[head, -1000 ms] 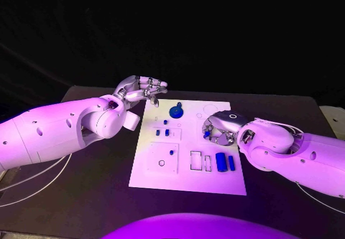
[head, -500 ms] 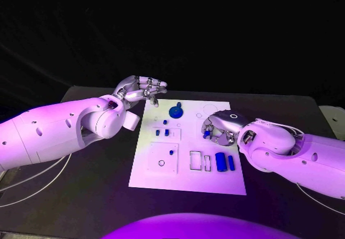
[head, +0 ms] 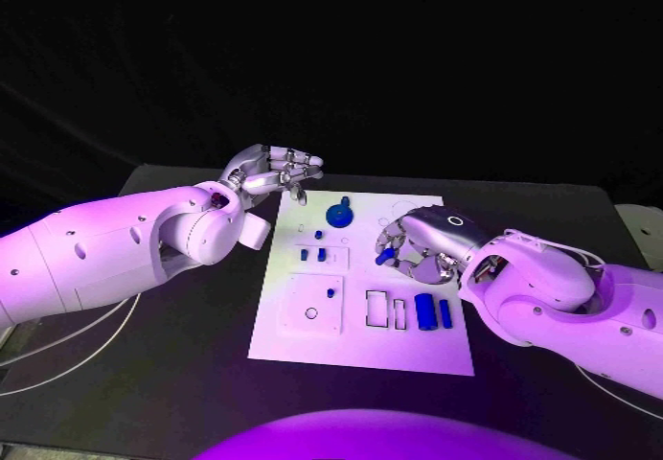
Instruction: Assemble the parts on the task board
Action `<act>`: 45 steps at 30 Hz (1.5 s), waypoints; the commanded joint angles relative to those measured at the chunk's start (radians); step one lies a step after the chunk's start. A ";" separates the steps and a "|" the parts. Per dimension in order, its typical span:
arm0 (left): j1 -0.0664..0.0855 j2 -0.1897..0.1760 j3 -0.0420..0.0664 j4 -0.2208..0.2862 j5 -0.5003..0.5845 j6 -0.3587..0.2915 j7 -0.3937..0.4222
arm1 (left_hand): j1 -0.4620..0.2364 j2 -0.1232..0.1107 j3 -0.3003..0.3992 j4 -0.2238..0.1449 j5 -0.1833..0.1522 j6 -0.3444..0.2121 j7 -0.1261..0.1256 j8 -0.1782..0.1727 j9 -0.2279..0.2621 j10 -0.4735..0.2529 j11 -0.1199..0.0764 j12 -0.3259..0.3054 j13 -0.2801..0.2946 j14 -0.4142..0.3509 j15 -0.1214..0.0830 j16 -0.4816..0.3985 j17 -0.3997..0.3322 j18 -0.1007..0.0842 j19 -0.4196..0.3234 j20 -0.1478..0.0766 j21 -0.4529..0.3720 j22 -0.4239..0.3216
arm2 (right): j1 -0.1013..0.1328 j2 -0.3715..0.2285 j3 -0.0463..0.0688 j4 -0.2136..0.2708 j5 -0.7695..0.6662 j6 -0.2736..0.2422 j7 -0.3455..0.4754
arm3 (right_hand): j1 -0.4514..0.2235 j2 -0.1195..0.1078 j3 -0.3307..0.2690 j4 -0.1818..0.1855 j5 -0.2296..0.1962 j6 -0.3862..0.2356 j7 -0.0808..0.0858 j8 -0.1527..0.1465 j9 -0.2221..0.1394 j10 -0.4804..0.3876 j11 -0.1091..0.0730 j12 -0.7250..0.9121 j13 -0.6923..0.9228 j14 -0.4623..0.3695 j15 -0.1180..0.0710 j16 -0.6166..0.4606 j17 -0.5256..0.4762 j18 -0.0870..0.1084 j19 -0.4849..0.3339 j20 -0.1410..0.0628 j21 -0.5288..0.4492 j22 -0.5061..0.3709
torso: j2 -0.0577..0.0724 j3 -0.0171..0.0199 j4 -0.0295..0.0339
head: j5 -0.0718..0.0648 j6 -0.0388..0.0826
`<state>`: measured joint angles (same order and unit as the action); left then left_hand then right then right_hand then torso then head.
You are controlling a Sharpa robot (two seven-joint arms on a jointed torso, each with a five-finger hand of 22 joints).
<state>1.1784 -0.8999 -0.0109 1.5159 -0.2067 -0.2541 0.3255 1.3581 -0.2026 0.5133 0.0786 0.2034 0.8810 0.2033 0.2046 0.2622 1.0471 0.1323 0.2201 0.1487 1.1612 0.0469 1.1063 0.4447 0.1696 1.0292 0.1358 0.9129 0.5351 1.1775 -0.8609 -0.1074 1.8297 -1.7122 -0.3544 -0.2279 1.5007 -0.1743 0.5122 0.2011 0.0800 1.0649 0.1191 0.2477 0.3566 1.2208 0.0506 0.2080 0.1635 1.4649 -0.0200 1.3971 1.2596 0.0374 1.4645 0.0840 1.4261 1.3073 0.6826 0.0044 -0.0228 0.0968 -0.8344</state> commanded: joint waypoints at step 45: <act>0.001 0.019 0.000 -0.005 -0.003 0.016 0.002 | 0.006 0.002 0.000 -0.007 0.003 -0.006 0.000 -0.005 -0.001 -0.008 -0.001 0.006 0.002 -0.008 0.001 -0.004 -0.002 0.015 -0.006 0.000 -0.006 -0.001 | -0.146 0.297 -0.031 -0.144 -0.065 0.050 -0.013 | -0.028 -0.002 0.026 -0.027 0.029 -0.001 0.006 0.006 0.035 0.014 0.004 -0.024 0.007 0.037 -0.003 -0.003 -0.010 -0.008 0.064 -0.006 -0.003 0.220 | 0.002 0.0001 0.0010 | 0.035 -0.009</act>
<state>1.1782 -0.8823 -0.0110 1.5080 -0.2068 -0.2520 0.3226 1.3581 -0.2027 0.5133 0.0785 0.2034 0.8811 0.2033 0.2047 0.2624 1.0472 0.1322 0.2201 0.1503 1.1612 0.0469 1.1063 0.4449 0.1696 1.0292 0.1357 0.9129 0.5354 1.0328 -0.5647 -0.1374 1.6881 -1.7434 -0.3349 -0.2205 1.4823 -0.1780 0.5339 0.1789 0.1065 1.0605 0.1217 0.2516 0.3570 1.2318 0.0546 0.1885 0.1690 1.4649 -0.0198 1.3970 1.2495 0.0374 1.4644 0.0842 1.4260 1.3077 0.6851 0.0040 -0.0218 0.1311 -0.8426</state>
